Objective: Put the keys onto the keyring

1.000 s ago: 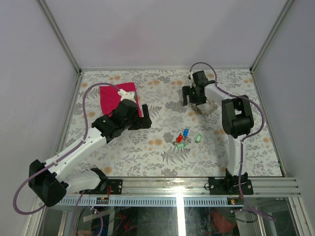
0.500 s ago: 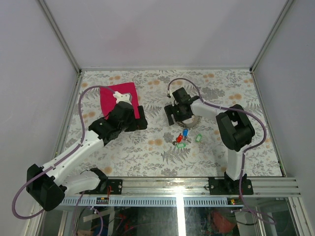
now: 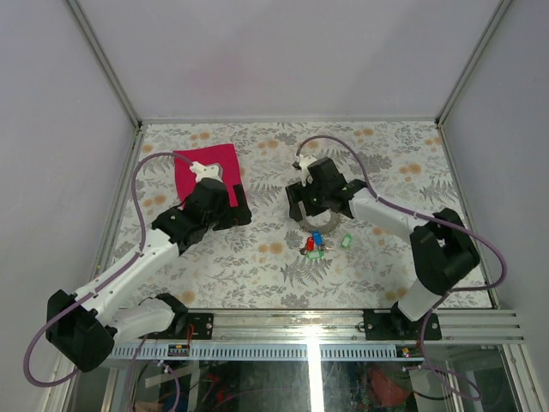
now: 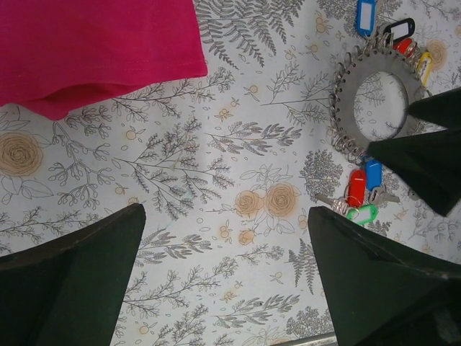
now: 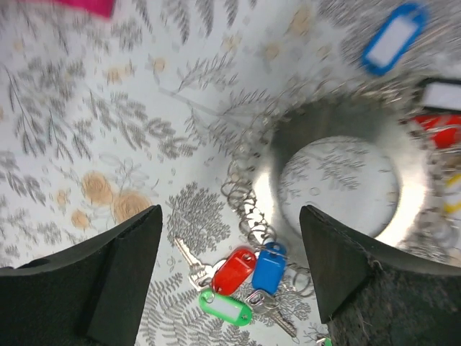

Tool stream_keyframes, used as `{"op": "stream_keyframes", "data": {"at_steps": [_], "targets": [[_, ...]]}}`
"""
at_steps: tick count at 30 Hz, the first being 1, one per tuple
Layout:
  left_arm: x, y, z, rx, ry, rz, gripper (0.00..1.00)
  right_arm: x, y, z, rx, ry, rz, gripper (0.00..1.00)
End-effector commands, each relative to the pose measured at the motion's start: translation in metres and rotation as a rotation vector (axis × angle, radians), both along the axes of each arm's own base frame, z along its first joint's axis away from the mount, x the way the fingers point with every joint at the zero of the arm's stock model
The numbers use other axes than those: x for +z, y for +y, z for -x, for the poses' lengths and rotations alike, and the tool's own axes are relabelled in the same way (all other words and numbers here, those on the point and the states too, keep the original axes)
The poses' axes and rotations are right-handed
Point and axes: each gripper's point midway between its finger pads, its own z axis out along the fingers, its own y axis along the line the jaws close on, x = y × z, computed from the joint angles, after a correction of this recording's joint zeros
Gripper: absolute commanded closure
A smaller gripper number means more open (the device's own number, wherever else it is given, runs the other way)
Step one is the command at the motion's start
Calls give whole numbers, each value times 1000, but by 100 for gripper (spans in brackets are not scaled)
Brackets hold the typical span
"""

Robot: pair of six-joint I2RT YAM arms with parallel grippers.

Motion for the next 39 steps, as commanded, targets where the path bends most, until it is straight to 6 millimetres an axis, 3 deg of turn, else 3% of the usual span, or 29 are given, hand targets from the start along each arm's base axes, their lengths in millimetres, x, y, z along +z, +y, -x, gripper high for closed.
{"op": "stream_keyframes", "data": {"at_steps": [1,4,14,20,28,39], "targets": [[12,2,-10,23,-66,34,0,59,-15,-35,-188,-218,-28,17],[11,6,-10,29,-71,27,0,61,-19,-38,-200,-243,-21,15],[13,9,-6,-7,-77,-1,1,42,3,-40,25,-97,101,20],[12,5,-5,-29,-69,6,2,23,16,-56,90,-66,153,40],[12,4,-2,-47,-60,7,4,6,27,-79,103,-62,194,51],[8,2,-1,-53,-48,12,4,-11,24,-89,94,-33,265,63]]}}
